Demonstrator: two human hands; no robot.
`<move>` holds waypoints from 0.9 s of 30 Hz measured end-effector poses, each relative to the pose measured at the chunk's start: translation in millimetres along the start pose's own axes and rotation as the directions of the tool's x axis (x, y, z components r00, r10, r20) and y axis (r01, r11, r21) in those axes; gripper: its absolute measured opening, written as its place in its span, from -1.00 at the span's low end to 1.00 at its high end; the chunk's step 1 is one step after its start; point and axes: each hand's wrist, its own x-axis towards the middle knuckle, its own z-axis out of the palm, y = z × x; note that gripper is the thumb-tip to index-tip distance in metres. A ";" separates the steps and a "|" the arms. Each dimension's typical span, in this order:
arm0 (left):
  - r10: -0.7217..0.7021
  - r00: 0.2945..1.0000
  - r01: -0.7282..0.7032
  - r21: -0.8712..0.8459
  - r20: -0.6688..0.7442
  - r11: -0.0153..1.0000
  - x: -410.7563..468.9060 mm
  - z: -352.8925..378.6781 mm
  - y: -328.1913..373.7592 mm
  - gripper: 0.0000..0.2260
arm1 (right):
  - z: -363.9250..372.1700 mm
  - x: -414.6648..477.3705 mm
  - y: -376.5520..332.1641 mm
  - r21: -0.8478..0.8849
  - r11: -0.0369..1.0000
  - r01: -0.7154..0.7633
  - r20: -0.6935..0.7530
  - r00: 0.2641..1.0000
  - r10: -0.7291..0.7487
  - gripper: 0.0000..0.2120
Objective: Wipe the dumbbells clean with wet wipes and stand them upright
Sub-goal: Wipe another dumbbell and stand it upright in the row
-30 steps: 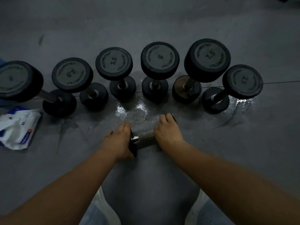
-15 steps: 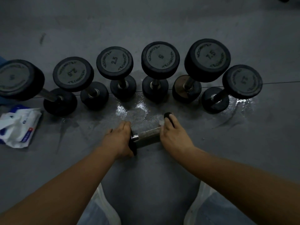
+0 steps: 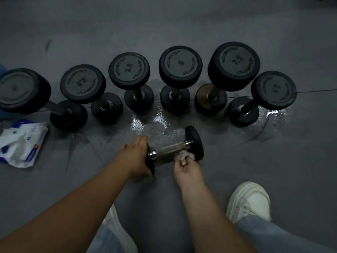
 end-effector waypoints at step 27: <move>-0.011 1.000 0.011 -0.042 -0.019 0.999 0.2 3.7 -0.9 0.08 | 0.1 22.7 11.6 -0.184 0.978 0.100 0.050 0.995 -0.092 -0.78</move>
